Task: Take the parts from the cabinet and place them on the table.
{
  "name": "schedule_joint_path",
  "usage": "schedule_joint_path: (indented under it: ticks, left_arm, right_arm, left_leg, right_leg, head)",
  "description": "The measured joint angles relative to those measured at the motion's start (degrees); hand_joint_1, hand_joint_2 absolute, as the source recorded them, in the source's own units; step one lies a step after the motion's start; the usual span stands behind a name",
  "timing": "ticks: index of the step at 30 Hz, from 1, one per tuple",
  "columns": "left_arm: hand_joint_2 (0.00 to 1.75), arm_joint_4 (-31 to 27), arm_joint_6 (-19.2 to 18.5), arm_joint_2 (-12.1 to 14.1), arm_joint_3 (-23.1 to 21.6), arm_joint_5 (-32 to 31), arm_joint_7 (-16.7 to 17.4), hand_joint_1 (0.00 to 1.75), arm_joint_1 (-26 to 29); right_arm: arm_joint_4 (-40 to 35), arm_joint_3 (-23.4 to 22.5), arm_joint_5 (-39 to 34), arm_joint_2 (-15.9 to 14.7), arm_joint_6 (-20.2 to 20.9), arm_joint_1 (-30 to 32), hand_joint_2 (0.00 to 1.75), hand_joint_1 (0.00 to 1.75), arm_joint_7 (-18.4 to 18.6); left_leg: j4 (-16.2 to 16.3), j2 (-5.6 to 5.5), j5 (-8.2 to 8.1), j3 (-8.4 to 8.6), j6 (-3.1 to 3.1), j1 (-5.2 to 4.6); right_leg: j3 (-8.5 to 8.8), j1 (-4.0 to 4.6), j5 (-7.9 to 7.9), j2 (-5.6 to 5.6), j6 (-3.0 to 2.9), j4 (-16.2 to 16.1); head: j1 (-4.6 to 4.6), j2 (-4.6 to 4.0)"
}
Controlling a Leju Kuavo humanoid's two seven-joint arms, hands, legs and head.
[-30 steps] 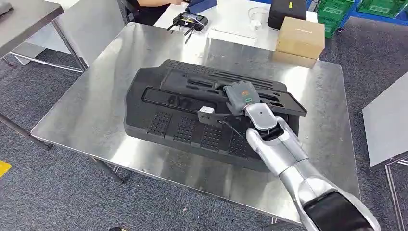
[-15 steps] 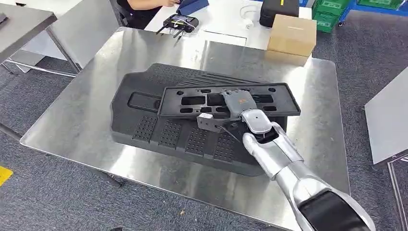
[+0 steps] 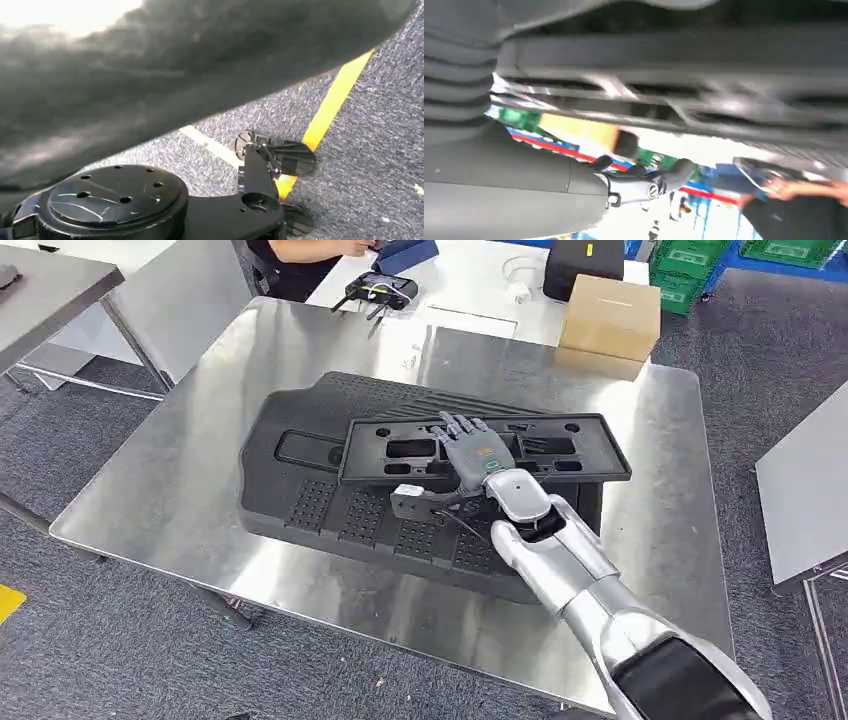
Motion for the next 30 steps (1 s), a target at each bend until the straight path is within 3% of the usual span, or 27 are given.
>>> schedule_joint_path:
  ticks: [3, 4, 8, 9, 10, 12, 13, 14, 15, 16, 18, 23, 24, 25, 26, 28, 30]
  left_arm:
    - [0.0, 0.0, 0.0, 0.0, 0.0, 0.5, -0.1, 0.0, 0.0]
    - [0.0, 0.0, 0.0, 0.0, 0.0, 0.5, -0.1, 0.0, 0.1]
    - [0.0, 0.0, 0.0, 0.0, 0.0, 0.6, -0.1, 0.0, 0.2]
    - [0.0, 0.0, 0.0, -0.2, 0.0, 0.6, -0.1, 0.0, 0.2]
    - [0.0, 0.0, 0.0, -0.2, 0.0, 0.7, -0.1, 0.0, 0.2]
    - [0.0, 0.0, 0.0, -0.2, 0.0, 0.7, -0.1, 0.0, 0.2]
    - [0.0, 0.0, 0.0, -0.2, 0.0, 0.7, -0.1, 0.0, 0.2]
    - [0.0, 0.1, -0.1, -0.2, 0.0, 0.7, -0.1, 0.0, 0.2]
    - [0.0, 0.2, -0.1, -0.2, 0.0, 0.7, -0.1, 0.0, 0.2]
    - [0.0, 0.3, -0.1, -0.2, 0.0, 0.7, -0.1, 0.0, 0.3]
    - [0.0, 0.4, -0.1, -0.2, 0.0, 0.7, -0.1, 0.0, 0.3]
    - [0.0, 0.4, -0.1, -0.2, 0.0, 0.7, -0.1, 0.0, 0.3]
    - [0.0, 0.3, -0.1, 0.2, 0.0, 1.1, -0.3, 0.0, 0.3]
    - [0.0, 0.4, 0.0, -0.1, 0.0, 1.4, -0.5, 0.0, 0.5]
    - [0.0, 0.4, 0.0, -0.1, 0.0, 1.6, -0.5, 0.0, 0.8]
    - [0.0, 0.4, 0.0, -0.1, 0.0, 1.7, -0.5, 0.0, 1.0]
    - [0.0, 0.4, 0.0, -0.1, 0.0, 1.8, -0.5, 0.0, 1.0]
  right_arm:
    - [-3.2, 1.4, -0.3, 0.3, 0.0, 0.1, 0.0, 0.0, -0.1]
    - [-4.2, 2.0, -0.3, 0.4, 0.0, 0.0, 0.0, 0.0, -0.1]
    - [-7.1, 3.4, -0.3, 0.6, 0.1, 0.0, 0.0, 0.0, -0.1]
    - [-7.6, 3.6, -0.3, 0.5, 0.1, 0.0, 0.0, 0.0, -0.1]
    - [-7.9, 3.7, -0.3, 0.5, 0.2, -0.1, 0.0, 0.0, -0.1]
    - [-8.2, 4.0, -0.3, 0.4, 0.2, -0.1, 0.0, 0.0, 0.0]
    - [-8.2, 4.1, -0.3, 0.3, 0.2, 0.0, 0.0, 0.0, 0.0]
    - [-8.2, 4.3, -0.3, 0.2, 0.2, 0.2, 0.0, 0.0, 0.0]
    - [-8.2, 4.5, -0.3, 0.0, 0.2, 0.3, 0.0, 0.0, 0.0]
    - [-8.2, 4.7, -0.3, -0.1, 0.2, 0.4, 0.0, 0.0, 0.0]
    - [-8.5, 4.9, -0.3, -0.2, 0.3, 0.3, 0.0, 0.0, 0.0]
    - [-8.5, 4.9, -0.3, -0.2, 0.3, 0.2, 0.0, 0.0, 0.0]
    - [-8.7, 5.0, -0.4, -0.2, 0.3, 0.0, 0.0, 0.0, 0.1]
    - [-9.0, 5.4, -0.7, -0.4, 0.3, 0.0, 0.0, 0.0, 0.3]
    - [-9.2, 5.6, -0.9, -0.4, 0.2, 0.0, 0.0, 0.0, 0.4]
    - [-10.0, 5.7, -1.0, -0.4, -0.1, 0.0, 0.0, 0.0, 0.8]
    - [-10.6, 5.8, -0.8, -0.4, -0.7, 0.2, 0.0, 0.0, 1.5]
  left_leg:
    - [0.1, -0.03, -0.01, -0.02, 0.03, -0.19]
    - [0.7, -0.09, -0.34, -0.22, 0.58, -0.41]
    - [0.3, -0.02, 0.15, 0.12, 1.64, -0.46]
    - [-0.7, 0.39, 0.79, 0.9, 1.84, 0.43]
    - [-1.0, 0.37, 1.03, 1.0, 2.08, 0.3]
    - [-1.0, 0.45, 1.14, 0.83, 2.16, 0.35]
    - [-0.9, 0.46, 1.21, 0.71, 2.13, 0.36]
    - [-0.9, 0.47, 1.35, 0.57, 1.95, 0.5]
    - [-0.9, 0.47, 1.48, 0.46, 1.76, 0.69]
    - [-0.8, 0.46, 1.61, 0.31, 1.54, 0.94]
    - [-0.5, 0.46, 1.72, -0.09, 0.97, 1.62]
    - [-0.4, 0.46, 1.72, -0.15, 0.87, 1.68]
    - [0.2, 0.4, 1.57, -0.89, -0.1, 1.27]
    - [0.8, 0.16, 1.99, -1.08, -1.1, 1.4]
    - [1.3, 0.22, 1.31, -1.49, -1.69, 1.88]
    - [9.2, 0.18, -5.43, -4.46, -1.34, 1.71]
    - [19.1, 0.05, -10.15, -7.95, -1.28, 1.66]
  right_leg:
    - [0.05, -0.14, 0.01, -0.05, 0.02, 0.0]
    - [0.09, -0.55, 0.12, -0.08, 0.28, -0.2]
    - [0.44, -0.31, 0.43, -0.02, 1.05, -0.4]
    - [-0.21, -0.3, -0.34, -0.13, 0.92, 0.3]
    - [-0.71, -0.26, -1.71, -0.17, 0.84, 1.9]
    - [-4.15, -0.48, -5.92, -0.17, 0.52, 10.7]
    - [-6.09, -0.63, -7.79, -0.19, 0.59, 15.5]
    - [-7.37, -0.85, -8.77, -0.2, 1.08, 18.9]
    - [-7.0, -1.05, -8.52, -0.22, 1.72, 18.7]
    - [-5.22, -1.3, -7.41, -0.26, 2.61, 15.9]
    - [0.6, -1.98, -4.27, -0.69, 4.44, 6.0]
    - [1.25, -2.05, -4.0, -0.76, 4.61, 4.9]
    - [4.48, -2.0, -3.51, -0.99, 4.91, 0.9]
    - [3.18, -1.59, -3.36, -0.37, 3.3, 1.9]
    - [2.66, -2.07, -2.78, -0.36, 1.93, 1.9]
    - [1.86, -1.61, -2.1, -0.37, 0.64, 1.9]
    - [0.86, -0.91, -1.49, -0.43, -0.26, 2.0]
  head:
    - [-0.02, 0.0]
    - [-0.04, 0.0]
    - [-0.18, 0.0]
    - [-0.04, 0.0]
    - [-0.02, 0.0]
    - [0.17, 0.0]
    - [0.13, 0.0]
    - [0.13, 0.0]
    - [0.15, 0.0]
    - [0.2, 0.0]
    - [0.17, 0.0]
    - [0.18, 0.0]
    - [0.88, 0.0]
    - [0.74, 0.0]
    - [0.61, 0.0]
    - [-0.06, 0.0]
    - [-0.2, 0.0]
